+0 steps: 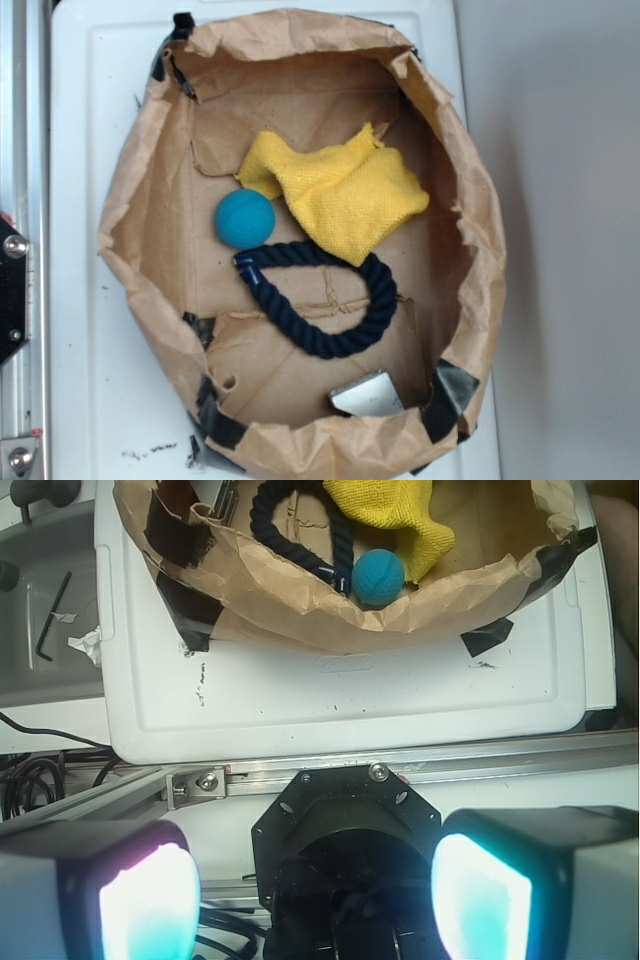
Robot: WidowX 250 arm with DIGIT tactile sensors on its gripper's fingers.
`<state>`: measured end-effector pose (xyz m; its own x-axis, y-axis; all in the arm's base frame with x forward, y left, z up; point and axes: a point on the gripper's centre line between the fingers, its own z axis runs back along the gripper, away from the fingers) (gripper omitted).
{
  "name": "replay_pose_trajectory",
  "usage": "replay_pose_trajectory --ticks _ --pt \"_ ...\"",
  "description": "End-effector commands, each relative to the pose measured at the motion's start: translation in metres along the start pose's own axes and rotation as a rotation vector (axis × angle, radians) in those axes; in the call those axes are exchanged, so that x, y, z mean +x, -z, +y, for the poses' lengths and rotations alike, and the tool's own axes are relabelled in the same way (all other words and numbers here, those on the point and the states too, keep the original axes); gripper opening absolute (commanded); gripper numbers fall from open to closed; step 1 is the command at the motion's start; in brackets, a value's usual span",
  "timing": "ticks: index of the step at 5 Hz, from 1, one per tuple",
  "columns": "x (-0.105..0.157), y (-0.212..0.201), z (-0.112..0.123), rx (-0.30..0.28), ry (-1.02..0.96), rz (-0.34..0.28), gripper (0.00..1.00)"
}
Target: Grab the blue ball.
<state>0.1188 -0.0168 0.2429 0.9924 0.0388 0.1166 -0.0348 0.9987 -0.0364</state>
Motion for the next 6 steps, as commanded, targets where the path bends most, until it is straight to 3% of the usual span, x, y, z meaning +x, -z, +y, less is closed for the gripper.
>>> replay_pose_trajectory --ticks 1,3,4,5,6 --pt "0.0 0.0 0.0 0.0 0.0 0.0 1.0" --pt "0.1 0.012 0.021 -0.055 -0.138 0.005 1.0" --pt "0.149 0.035 0.05 -0.08 -0.1 -0.035 1.0" --pt "0.167 0.06 0.066 0.001 0.062 -0.109 1.0" --pt "0.161 0.089 0.068 0.031 0.186 -0.099 1.0"
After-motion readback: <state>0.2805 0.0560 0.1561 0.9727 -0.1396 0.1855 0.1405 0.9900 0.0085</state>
